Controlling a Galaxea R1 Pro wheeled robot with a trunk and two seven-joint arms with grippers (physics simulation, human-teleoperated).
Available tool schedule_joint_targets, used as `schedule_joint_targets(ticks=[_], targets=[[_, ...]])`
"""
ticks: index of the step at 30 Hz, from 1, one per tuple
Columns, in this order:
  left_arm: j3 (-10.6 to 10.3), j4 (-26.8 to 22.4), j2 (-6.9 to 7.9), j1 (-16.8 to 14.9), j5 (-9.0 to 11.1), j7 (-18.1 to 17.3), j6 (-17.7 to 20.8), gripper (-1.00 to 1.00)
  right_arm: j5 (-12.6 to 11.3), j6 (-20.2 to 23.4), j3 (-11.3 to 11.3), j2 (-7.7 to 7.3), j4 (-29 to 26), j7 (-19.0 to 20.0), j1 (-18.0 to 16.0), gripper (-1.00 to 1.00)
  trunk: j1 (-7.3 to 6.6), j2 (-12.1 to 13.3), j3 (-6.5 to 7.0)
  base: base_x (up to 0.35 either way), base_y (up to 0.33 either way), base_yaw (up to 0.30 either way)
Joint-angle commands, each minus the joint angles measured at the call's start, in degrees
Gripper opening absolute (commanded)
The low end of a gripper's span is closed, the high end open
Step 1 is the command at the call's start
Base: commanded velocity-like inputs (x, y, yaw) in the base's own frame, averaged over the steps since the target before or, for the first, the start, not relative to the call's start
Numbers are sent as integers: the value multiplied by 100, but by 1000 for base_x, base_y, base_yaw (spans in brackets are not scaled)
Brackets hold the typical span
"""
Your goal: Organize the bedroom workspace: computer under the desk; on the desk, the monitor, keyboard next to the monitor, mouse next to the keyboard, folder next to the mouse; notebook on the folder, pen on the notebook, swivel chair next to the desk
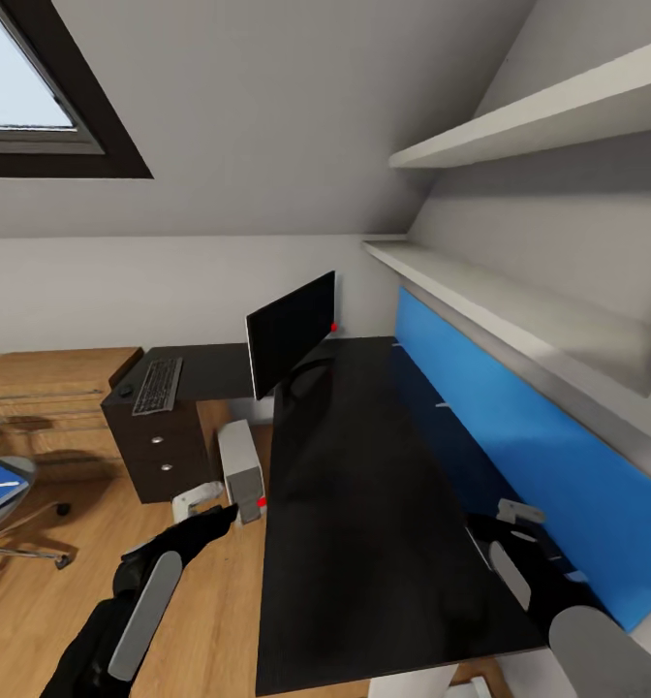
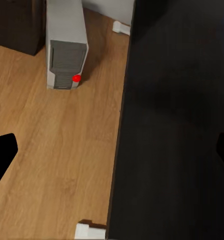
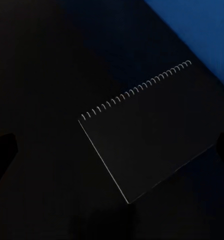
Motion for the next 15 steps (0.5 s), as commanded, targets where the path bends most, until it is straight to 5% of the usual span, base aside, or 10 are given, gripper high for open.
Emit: schedule_joint_targets(ticks=[1, 8, 15], targets=[[-5, -144, 6, 30, 80, 58, 14, 100, -32, 33, 25, -23, -2, -35, -13, 100, 26, -53, -32, 2, 0, 0], [28, -611, 6, 308, 130, 58, 147, 100, -38, 27, 18, -108, 133, -35, -68, 100, 180, -334, -158, 0, 0, 0], [47, -682, 6, 354, 139, 58, 191, 100, -27, 267, 43, -105, 290, -32, -558, 100, 334, -614, -284, 0, 0, 0]])
